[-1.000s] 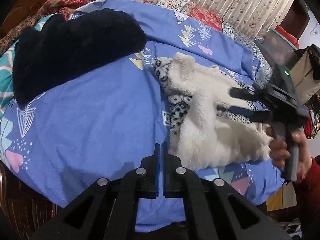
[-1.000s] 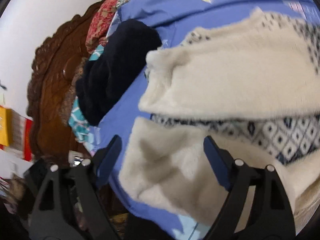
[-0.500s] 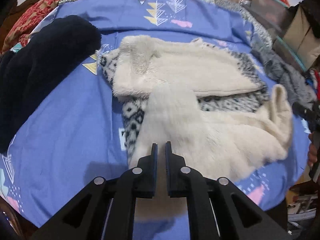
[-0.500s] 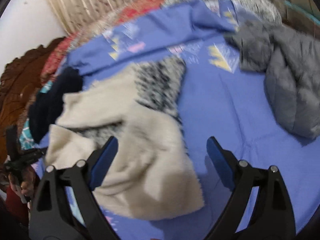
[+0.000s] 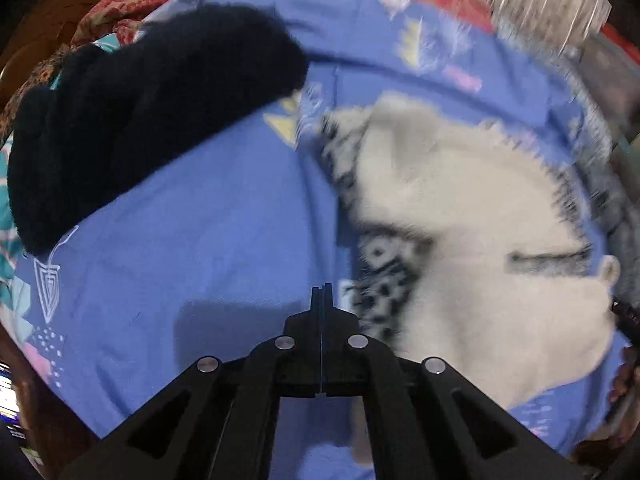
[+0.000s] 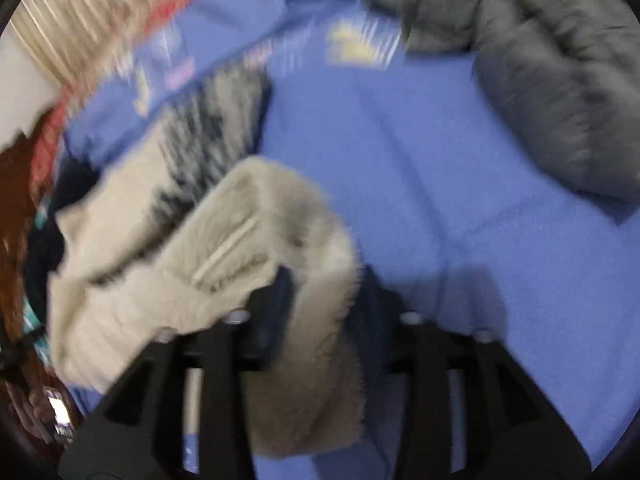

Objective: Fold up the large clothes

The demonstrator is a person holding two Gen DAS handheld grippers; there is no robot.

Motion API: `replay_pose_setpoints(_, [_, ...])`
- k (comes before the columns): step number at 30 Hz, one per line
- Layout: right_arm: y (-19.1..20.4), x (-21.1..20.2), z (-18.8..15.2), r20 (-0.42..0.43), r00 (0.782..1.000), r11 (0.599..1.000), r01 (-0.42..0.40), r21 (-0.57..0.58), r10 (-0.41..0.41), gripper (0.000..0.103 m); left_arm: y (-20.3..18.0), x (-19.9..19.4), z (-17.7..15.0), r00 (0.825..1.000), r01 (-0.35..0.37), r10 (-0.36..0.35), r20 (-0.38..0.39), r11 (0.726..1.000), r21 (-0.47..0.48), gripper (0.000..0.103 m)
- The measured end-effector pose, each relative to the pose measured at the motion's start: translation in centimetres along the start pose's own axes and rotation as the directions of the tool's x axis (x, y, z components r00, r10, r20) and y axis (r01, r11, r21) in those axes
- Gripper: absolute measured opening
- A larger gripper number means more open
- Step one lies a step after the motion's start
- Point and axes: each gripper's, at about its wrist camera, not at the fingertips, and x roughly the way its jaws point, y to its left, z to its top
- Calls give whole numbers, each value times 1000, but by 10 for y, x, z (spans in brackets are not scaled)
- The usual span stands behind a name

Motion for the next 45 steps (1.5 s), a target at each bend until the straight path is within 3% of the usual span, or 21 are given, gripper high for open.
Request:
replay_pose_setpoints(2, [2,-34,-2,152,988,999,-40,-18,43,73,-8,-21,-1,998,40,-42,46,998,38,24])
replay_pose_setpoints(4, [9,-51,-5,189,978,995,-77,-67,88,73,-26,-30,-1,994,93,-98,39,990,107,27])
replay_pose_setpoints(6, [17,-56,-12,178,973,985,-130,-114,149,73,-52,-25,-3,991,131,-133,-2,970,207,38])
replay_pose_setpoints(8, [33,-47,-20,104,972,967,-193,-167,212,73,-74,-12,-7,994,112,-111,-19,956,272,63])
replay_pose_setpoints(10, [56,-28,-31,25,974,951,-213,-222,224,72,-93,6,-13,995,98,-92,-35,943,318,67])
replay_pose_setpoints(11, [67,-18,-38,-5,975,943,-217,-251,223,62,-100,15,-15,995,102,-94,-42,938,332,66])
replay_pose_setpoints(12, [80,-5,-45,-48,976,934,-216,-285,211,37,-103,21,-16,995,97,-89,-40,936,340,66])
replay_pose_setpoints(14, [101,25,-53,-130,979,917,-195,-348,159,8,-104,36,-16,1000,6,0,-18,936,352,28])
replay_pose_setpoints(15, [108,33,-53,-140,980,909,-187,-374,144,7,-96,42,-14,999,-25,36,-27,945,326,28])
replay_pose_setpoints(17, [125,38,-48,-126,980,895,-193,-403,154,7,-72,36,-10,999,0,9,-36,971,239,28])
replay_pose_setpoints(20, [146,31,-34,-90,963,875,-270,-402,255,7,-42,22,-9,1000,-22,22,1,988,153,28])
replay_pose_setpoints(23, [145,67,-28,-156,974,912,-210,-352,164,18,-30,40,-12,998,-24,31,-49,992,127,30])
replay_pose_setpoints(24, [133,89,-27,-216,960,934,-233,-272,177,17,-32,50,-13,997,-17,27,-74,991,134,31])
replay_pose_setpoints(27, [107,88,-17,-233,915,925,-363,-112,330,21,-39,62,-11,993,-32,51,-104,983,180,33])
replay_pose_setpoints(28, [105,80,-14,-254,903,917,-384,-112,347,27,-38,56,-7,994,-21,40,-98,983,185,33])
replay_pose_setpoints(30, [99,57,-8,-278,880,891,-433,-135,385,64,-31,31,3,998,20,-9,-62,984,179,34])
replay_pose_setpoints(31, [94,35,-1,-254,877,874,-455,-169,408,68,-22,10,11,998,65,-62,-26,984,163,40])
replay_pose_setpoints(34, [86,-8,33,-155,922,875,-385,-295,354,68,-10,-25,37,994,57,-70,86,988,142,52])
replay_pose_setpoints(37, [93,-15,88,-78,941,892,-337,-302,329,68,-27,-25,76,991,42,-65,120,981,190,58])
replay_pose_setpoints(41, [143,45,158,-103,950,887,-311,-342,293,70,-79,20,134,993,32,-65,100,953,300,73])
replay_pose_setpoints(45, [198,137,193,-225,960,890,-247,-384,169,71,-114,103,180,999,-38,36,10,941,337,75])
